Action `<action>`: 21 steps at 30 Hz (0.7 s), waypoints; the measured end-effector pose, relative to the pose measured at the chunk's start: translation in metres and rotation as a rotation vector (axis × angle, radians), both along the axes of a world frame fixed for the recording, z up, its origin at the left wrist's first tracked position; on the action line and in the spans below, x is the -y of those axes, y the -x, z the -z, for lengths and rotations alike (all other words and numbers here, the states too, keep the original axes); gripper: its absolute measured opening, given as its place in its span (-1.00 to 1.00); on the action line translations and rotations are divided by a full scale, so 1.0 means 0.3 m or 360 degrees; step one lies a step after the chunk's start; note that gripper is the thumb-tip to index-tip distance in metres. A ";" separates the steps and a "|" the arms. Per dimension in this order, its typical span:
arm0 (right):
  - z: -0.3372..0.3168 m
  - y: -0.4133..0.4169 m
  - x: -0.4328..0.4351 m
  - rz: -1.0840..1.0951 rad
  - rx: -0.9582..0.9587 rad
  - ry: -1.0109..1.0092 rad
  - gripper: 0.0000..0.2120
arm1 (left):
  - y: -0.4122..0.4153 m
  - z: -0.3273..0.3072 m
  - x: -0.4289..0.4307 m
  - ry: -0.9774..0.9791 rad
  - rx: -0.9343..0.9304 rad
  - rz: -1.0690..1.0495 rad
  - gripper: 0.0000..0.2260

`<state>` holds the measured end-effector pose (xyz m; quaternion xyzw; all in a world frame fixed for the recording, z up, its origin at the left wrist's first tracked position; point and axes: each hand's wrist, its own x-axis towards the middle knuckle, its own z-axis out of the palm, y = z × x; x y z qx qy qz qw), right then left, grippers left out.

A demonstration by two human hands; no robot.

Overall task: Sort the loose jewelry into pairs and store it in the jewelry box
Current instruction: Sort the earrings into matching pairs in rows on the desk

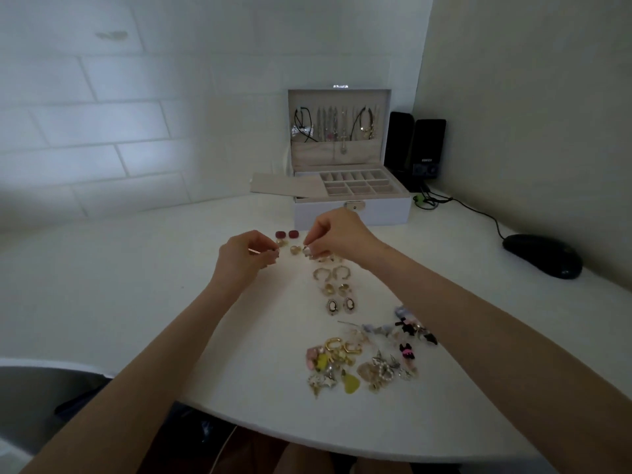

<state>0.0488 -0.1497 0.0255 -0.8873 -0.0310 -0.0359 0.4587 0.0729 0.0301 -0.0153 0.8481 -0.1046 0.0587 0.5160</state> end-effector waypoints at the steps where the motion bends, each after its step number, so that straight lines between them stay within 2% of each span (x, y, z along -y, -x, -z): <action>1: 0.005 -0.032 -0.013 0.0029 0.0030 0.0076 -0.91 | -0.026 0.006 0.001 -0.0050 0.0003 -0.0004 -0.95; 3: 0.015 -0.086 -0.033 0.0041 0.0077 0.0293 -0.88 | -0.071 0.018 0.006 -0.0187 0.0005 -0.0037 -0.93; 6: 0.034 -0.131 -0.052 -0.0019 -0.0021 0.0602 -0.85 | -0.108 0.037 0.012 -0.0362 0.0005 -0.0054 -0.91; 9: 0.052 -0.148 -0.059 -0.0018 -0.0100 0.0736 -0.84 | -0.115 0.056 0.013 -0.0399 0.0028 -0.0060 -0.89; 16: 0.052 -0.173 -0.064 0.0035 -0.0068 0.0685 -0.78 | -0.116 0.068 0.015 -0.0380 0.0073 -0.0069 -0.85; 21: 0.045 -0.196 -0.064 0.0060 -0.0076 0.0435 -0.84 | -0.123 0.068 0.017 -0.0343 0.0068 -0.0047 -0.85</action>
